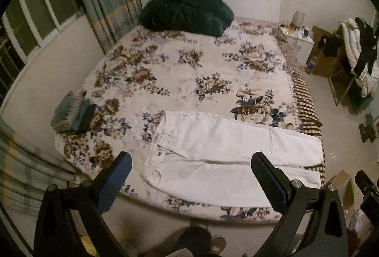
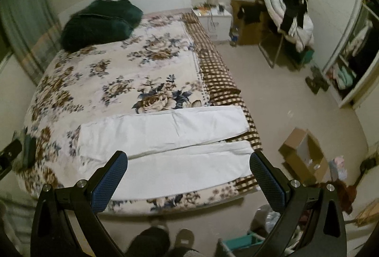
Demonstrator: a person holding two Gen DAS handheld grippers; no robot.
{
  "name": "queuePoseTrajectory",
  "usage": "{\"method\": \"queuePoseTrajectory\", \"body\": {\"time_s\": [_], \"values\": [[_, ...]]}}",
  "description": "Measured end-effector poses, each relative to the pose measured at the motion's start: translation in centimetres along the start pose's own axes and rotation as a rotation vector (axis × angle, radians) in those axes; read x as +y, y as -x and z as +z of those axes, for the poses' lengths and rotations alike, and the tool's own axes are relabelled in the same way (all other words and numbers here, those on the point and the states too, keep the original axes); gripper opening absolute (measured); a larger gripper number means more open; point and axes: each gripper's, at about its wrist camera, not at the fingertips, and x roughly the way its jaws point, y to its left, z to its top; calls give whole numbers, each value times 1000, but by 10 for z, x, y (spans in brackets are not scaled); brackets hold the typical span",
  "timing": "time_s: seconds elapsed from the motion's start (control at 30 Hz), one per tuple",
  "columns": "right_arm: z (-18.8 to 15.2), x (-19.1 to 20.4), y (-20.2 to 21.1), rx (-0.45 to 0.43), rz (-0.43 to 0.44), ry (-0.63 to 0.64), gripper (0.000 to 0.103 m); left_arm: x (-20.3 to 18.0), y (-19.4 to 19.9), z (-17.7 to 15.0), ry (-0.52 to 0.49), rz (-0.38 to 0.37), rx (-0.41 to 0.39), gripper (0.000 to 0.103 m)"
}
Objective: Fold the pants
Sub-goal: 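Grasp the white pants' leg ends with both grippers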
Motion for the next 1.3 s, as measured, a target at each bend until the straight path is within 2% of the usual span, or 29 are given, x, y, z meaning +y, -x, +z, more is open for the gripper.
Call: {"method": "queuePoseTrajectory", "body": {"time_s": [0.17,0.27,0.3,0.37,0.53,0.63,0.73,0.77,0.87,0.93,1.03,1.07,1.1,1.13,1.17,1.2,1.27,1.3], "values": [[57,9,-133,89,-33,-90,103,-14,-109,43,3,5,109,103],[83,8,-216,162,-42,-171,103,-23,-195,63,27,-2,239,103],[93,7,-253,199,-50,-208,103,-25,-234,69,51,-8,296,103],[107,3,-326,263,-52,-281,103,-25,-284,75,89,0,373,103],[119,-18,-472,386,-81,-430,103,-25,-423,77,233,18,570,103],[120,-32,-538,440,-101,-493,103,-31,-494,74,305,34,663,103],[113,-47,-586,476,-123,-544,103,-34,-553,71,384,36,739,103],[108,-51,-590,486,-124,-557,103,-33,-568,68,406,47,756,103],[99,-67,-624,518,-135,-629,103,-31,-594,59,439,104,780,103],[93,-75,-643,535,-125,-683,103,-26,-599,55,462,132,770,96],[86,-84,-664,539,-104,-743,101,-19,-583,50,493,157,699,64],[84,-86,-668,540,-102,-751,93,-18,-574,50,486,159,669,43],[82,-88,-670,541,-102,-756,80,-19,-565,50,471,160,644,26],[80,-89,-672,539,-110,-753,72,-19,-553,49,458,156,617,21],[79,-92,-673,525,-99,-757,55,-18,-540,48,457,140,589,14],[78,-94,-672,511,-80,-764,35,-18,-529,47,459,129,569,13],[76,-96,-667,491,-45,-756,14,-14,-500,44,459,107,514,9],[75,-97,-662,480,-35,-742,10,-11,-481,41,465,92,486,8]]}}
